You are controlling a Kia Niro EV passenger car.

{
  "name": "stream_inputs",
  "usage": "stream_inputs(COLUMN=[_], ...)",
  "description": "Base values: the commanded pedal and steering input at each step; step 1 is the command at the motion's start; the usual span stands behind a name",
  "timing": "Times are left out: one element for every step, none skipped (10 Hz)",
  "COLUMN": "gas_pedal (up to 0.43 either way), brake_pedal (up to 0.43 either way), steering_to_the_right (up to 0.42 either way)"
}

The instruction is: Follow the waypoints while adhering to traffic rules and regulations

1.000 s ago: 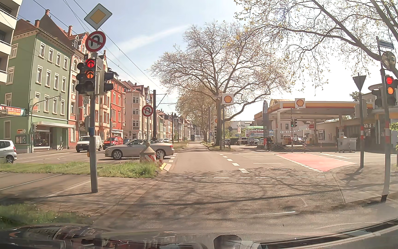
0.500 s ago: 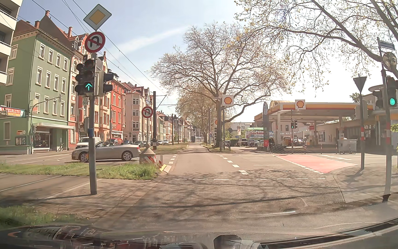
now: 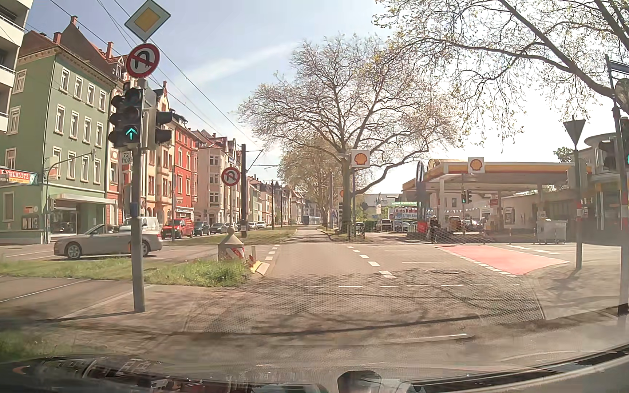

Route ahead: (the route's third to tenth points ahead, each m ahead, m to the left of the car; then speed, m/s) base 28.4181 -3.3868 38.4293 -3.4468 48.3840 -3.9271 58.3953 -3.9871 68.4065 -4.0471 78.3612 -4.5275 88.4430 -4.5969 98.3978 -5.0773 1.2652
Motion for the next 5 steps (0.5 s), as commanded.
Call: stream_inputs(gas_pedal=[0.311,0.311,0.311,0.311,0.311], brake_pedal=[0.000,0.000,0.000,0.000,0.000], steering_to_the_right=[-0.002,-0.002,-0.002,-0.002,-0.002])
